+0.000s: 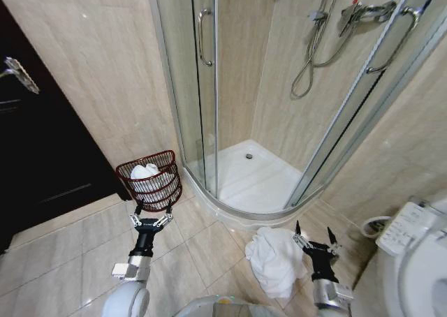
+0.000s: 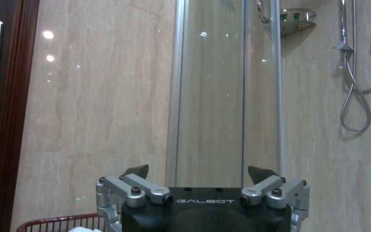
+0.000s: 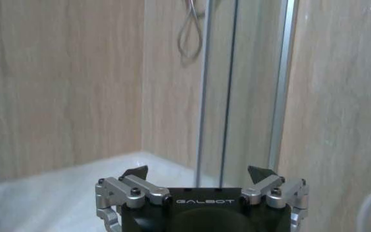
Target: Discard the used towel into the hamper.
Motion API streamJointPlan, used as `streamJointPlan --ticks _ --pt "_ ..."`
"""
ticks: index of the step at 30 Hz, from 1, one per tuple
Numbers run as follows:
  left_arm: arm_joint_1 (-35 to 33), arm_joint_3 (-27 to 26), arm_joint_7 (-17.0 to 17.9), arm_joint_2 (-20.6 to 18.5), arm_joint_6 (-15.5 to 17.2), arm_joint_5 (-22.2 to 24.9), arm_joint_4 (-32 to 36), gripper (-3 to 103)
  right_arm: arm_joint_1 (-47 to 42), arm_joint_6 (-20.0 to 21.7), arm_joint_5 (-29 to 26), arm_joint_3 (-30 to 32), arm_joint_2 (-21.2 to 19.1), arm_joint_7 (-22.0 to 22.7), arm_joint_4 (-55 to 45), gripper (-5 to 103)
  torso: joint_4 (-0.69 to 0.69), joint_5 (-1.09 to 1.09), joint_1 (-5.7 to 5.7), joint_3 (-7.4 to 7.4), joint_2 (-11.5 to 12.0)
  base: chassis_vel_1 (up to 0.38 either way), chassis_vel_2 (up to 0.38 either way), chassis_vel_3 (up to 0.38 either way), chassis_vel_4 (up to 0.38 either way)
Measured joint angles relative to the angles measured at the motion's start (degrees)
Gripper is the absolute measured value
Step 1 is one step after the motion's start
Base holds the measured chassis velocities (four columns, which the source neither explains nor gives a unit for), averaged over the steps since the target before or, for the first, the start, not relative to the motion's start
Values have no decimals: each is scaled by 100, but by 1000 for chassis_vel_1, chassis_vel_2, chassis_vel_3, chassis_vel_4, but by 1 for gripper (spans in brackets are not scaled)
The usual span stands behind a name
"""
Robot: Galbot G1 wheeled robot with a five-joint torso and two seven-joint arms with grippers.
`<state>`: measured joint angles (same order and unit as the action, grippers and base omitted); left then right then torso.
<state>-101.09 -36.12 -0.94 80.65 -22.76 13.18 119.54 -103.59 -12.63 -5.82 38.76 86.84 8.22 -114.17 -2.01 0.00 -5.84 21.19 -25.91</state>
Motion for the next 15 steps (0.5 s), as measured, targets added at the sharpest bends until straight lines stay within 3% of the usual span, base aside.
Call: streamJointPlan --ticks 15 --pt "-9 271 11 78 23 -125 99 100 551 176 -219 -47 -171 -95 1463 100 1 0 0 0 0 0 0 0 0"
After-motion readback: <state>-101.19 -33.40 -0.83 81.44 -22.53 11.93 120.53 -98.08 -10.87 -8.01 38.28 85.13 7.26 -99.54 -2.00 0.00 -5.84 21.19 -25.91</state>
